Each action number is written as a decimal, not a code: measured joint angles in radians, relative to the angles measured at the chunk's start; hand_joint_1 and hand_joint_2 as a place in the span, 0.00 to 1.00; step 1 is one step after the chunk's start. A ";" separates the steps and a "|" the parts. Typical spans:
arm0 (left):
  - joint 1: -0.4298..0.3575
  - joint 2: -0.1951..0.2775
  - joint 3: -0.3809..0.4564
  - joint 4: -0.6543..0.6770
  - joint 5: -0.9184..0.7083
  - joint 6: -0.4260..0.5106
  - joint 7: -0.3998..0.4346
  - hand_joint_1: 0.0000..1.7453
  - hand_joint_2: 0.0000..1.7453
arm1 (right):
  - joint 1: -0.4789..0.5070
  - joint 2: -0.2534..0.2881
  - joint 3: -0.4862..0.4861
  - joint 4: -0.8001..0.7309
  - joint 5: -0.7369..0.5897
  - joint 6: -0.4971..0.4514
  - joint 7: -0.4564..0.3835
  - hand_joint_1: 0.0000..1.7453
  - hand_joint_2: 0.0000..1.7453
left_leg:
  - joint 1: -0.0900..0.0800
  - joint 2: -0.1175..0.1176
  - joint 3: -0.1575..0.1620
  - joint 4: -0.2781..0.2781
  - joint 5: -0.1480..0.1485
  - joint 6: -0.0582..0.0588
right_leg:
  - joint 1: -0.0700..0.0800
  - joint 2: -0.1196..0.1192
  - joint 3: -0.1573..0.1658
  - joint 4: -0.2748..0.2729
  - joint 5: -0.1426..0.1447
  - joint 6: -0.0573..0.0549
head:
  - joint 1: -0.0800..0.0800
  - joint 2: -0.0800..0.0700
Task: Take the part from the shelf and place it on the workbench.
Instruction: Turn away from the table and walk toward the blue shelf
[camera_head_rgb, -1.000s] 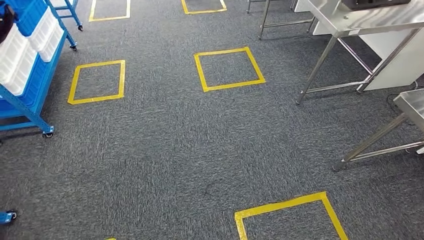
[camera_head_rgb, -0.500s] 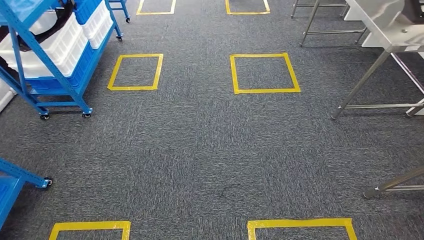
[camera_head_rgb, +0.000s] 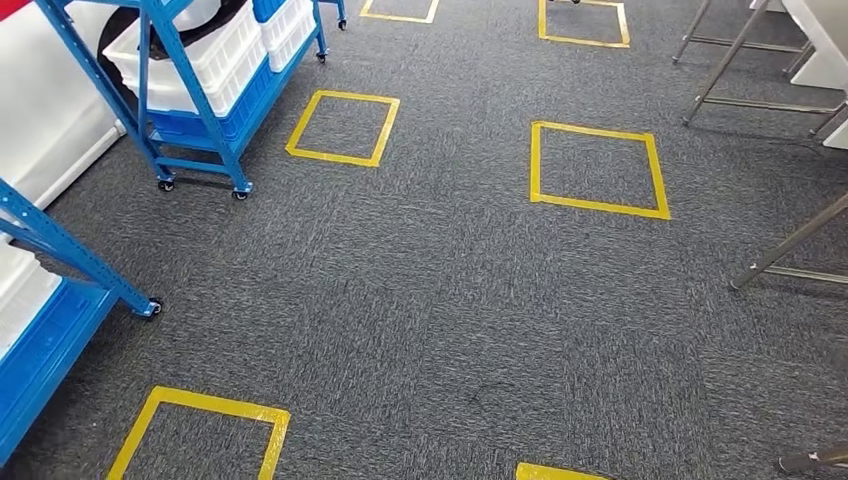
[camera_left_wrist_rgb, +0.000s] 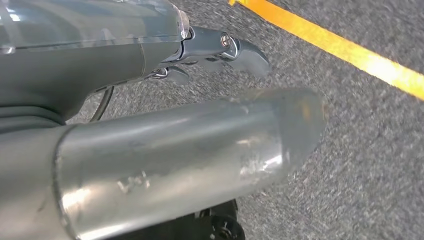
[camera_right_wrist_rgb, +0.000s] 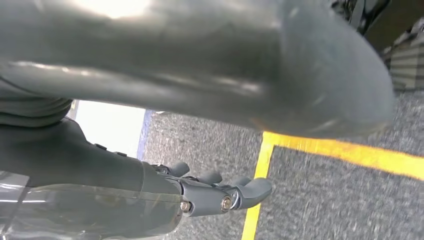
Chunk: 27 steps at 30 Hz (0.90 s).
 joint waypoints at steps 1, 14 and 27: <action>0.000 0.000 0.000 0.000 0.000 0.000 0.000 0.00 0.00 | 0.000 0.002 0.000 0.000 0.000 0.000 0.000 0.00 0.00 | 0.002 -0.010 0.002 -0.004 0.004 0.006 | -0.002 0.032 -0.017 0.039 -0.025 0.003 | 0.000 0.000; -0.001 -0.004 -0.001 0.000 -0.005 -0.001 -0.001 0.00 0.00 | 0.003 0.021 0.000 0.000 0.000 0.003 0.012 0.00 0.00 | 0.002 -0.165 -0.016 0.011 0.003 -0.020 | -0.005 0.159 -0.033 -0.010 0.047 -0.024 | 0.000 0.000; -0.004 -0.007 -0.002 0.000 -0.006 -0.001 0.000 0.00 0.00 | 0.008 0.000 -0.002 0.000 0.000 0.012 0.020 0.00 0.00 | -0.008 0.043 -0.001 0.009 -0.009 -0.020 | 0.007 -0.019 -0.006 -0.019 0.027 -0.025 | 0.000 0.000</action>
